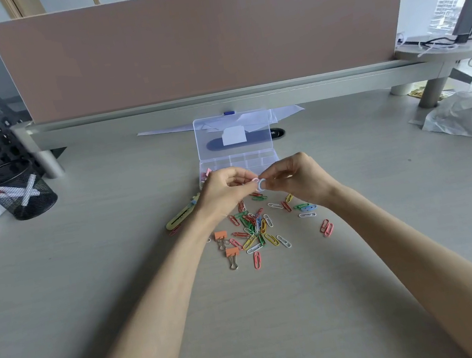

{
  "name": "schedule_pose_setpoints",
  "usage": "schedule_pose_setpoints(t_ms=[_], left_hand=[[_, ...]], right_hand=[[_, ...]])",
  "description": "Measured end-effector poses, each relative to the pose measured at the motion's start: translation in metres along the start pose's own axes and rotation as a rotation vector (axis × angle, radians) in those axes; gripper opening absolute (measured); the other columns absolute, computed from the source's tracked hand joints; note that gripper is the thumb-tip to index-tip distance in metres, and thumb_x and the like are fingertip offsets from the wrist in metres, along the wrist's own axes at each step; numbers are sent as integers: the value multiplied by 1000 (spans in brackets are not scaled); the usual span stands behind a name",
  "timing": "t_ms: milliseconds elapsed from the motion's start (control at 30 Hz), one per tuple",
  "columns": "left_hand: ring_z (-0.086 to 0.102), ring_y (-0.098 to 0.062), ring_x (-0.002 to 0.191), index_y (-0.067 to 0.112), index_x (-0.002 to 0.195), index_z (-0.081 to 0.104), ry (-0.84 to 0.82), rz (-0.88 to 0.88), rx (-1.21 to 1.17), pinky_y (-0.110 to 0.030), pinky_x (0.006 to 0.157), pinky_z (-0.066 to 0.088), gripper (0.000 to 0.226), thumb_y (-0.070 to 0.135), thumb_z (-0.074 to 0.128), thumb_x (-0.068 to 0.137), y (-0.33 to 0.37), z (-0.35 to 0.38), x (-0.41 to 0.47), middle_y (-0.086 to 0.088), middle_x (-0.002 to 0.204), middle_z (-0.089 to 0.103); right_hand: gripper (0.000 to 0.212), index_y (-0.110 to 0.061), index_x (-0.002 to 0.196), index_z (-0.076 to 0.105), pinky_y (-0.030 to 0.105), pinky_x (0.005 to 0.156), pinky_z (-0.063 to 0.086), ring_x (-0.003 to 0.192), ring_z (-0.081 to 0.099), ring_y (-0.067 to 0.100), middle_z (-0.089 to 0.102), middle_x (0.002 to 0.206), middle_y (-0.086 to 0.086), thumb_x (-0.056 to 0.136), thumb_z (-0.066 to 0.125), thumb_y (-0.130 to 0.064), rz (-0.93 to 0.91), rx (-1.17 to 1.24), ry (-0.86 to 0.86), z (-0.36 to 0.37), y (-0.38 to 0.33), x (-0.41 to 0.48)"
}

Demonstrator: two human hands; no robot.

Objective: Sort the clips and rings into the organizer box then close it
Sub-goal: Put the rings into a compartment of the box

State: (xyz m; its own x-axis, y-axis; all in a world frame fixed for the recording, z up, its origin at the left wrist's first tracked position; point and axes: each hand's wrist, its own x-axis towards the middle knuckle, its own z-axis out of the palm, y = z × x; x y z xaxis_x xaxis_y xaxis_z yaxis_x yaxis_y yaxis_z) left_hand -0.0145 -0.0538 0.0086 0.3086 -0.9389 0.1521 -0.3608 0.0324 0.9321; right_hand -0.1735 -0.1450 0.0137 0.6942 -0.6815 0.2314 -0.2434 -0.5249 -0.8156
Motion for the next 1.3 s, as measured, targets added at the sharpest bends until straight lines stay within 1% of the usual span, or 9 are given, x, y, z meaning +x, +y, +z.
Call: schedule_pose_setpoints(t_ms=[133, 267, 467, 533, 700, 833, 1000, 1167, 1300], left_hand=[[64, -6, 78, 15, 87, 71, -66, -10, -34, -15, 74, 49, 13, 10, 76, 76, -1, -4, 1, 3, 81, 71], [66, 0, 69, 13, 84, 69, -42, -23, -57, -13, 71, 50, 17, 5, 78, 73, -1, -2, 1, 0, 78, 71], [66, -4, 66, 17, 75, 69, 42, -39, -25, -16, 70, 49, 17, 14, 84, 67, 2, -1, 3, 1, 74, 72], [64, -5, 68, 15, 77, 69, 84, -34, -43, -13, 66, 47, 17, 13, 83, 68, 6, -2, 5, 0, 77, 71], [67, -12, 80, 14, 87, 70, 160, -52, -30, -24, 72, 48, 20, 18, 82, 72, 9, -5, 16, -3, 88, 74], [63, -7, 82, 18, 92, 70, 230, 9, 205, -20, 73, 48, 10, 21, 71, 82, 4, -10, 20, 4, 91, 72], [65, -11, 90, 22, 94, 70, 177, 74, 508, -27, 80, 52, 14, 16, 57, 89, -7, -21, 18, 8, 96, 72], [56, -18, 99, 24, 97, 69, 183, 162, 760, -30, 74, 47, 12, 22, 60, 89, -13, -26, 14, 3, 95, 70], [56, -20, 98, 24, 101, 72, 168, 197, 810, -30, 75, 44, 15, 26, 62, 89, -8, -27, 13, -1, 96, 69]], right_hand=[[4, -21, 83, 76, 38, 79, 52, 80, 64, 28, 74, 81, 2, 79, 73, -22, -24, -48, -9, 0, 3, 0], [5, -22, 84, 75, 34, 78, 51, 79, 62, 24, 73, 81, 1, 80, 72, -19, -37, -81, 2, -2, 3, -1], [9, -19, 85, 74, 25, 73, 48, 76, 61, 18, 71, 85, 0, 83, 67, -14, -86, -187, 23, -2, -4, 2], [10, -21, 84, 72, 30, 73, 50, 76, 61, 18, 69, 85, 0, 83, 64, -15, -110, -286, 49, -6, -5, 9], [12, -23, 89, 68, 34, 70, 52, 81, 62, 18, 66, 87, -7, 88, 57, -18, -89, -489, 63, -12, -9, 31], [12, -24, 89, 67, 37, 71, 53, 82, 64, 21, 70, 94, -5, 89, 55, -20, -40, -549, 41, -12, -14, 47], [10, -21, 91, 69, 40, 77, 54, 86, 63, 22, 72, 97, 0, 86, 61, -19, -33, -642, -90, -7, -10, 56], [13, -22, 91, 71, 36, 75, 54, 87, 65, 20, 72, 96, -2, 85, 61, -15, -24, -714, -188, -5, -11, 60], [10, -20, 92, 69, 31, 69, 50, 86, 64, 20, 73, 94, -3, 82, 68, -18, -41, -764, -187, -5, -12, 60]])
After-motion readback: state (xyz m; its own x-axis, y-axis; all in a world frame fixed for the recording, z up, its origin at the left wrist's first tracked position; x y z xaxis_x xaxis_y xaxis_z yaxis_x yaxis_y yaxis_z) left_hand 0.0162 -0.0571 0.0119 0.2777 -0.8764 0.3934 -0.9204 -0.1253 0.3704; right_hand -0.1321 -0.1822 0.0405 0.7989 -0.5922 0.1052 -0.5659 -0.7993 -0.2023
